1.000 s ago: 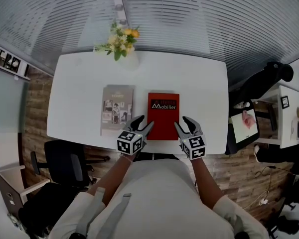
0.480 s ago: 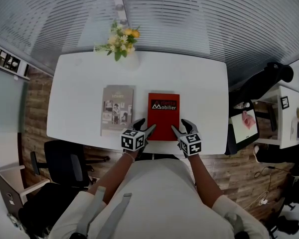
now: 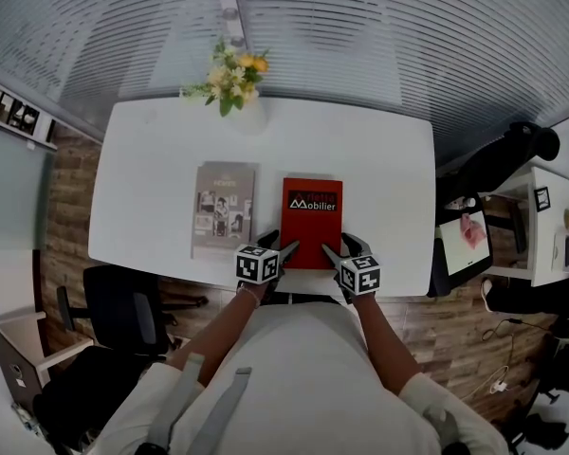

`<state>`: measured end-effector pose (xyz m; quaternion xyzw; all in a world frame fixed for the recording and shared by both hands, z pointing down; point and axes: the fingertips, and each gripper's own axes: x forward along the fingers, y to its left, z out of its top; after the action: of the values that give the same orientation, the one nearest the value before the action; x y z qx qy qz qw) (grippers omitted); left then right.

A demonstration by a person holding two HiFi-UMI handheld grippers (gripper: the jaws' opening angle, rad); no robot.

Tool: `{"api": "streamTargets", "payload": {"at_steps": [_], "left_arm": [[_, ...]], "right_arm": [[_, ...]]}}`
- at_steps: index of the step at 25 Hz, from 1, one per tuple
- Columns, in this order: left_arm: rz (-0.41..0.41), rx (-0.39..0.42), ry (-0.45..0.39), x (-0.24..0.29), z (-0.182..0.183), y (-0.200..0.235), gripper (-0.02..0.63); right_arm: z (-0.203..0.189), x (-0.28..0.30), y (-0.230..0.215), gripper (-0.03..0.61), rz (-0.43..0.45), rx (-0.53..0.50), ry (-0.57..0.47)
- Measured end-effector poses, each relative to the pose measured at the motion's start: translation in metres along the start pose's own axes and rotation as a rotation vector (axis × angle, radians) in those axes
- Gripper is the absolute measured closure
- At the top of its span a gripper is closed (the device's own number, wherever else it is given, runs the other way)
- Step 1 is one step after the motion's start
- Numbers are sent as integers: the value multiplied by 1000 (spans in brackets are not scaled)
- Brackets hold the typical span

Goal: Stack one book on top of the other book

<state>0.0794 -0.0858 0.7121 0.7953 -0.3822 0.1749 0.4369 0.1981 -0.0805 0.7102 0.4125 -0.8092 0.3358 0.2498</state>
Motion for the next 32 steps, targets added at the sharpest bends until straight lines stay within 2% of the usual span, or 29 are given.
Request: {"api": "streamTargets", "payload": {"at_steps": [11,17,32], "left_arm": [[3,11,9,4,-4,-5,318],[15,29,-20,-2,3,-10,318],[20,64,-156,-51,62,-53,321]], "right_arm": [[-6,3,3,330,20,39,3],[1,-5,8,331,20,50,-17],[66,-59,33,333,27,-19,-118]]}}
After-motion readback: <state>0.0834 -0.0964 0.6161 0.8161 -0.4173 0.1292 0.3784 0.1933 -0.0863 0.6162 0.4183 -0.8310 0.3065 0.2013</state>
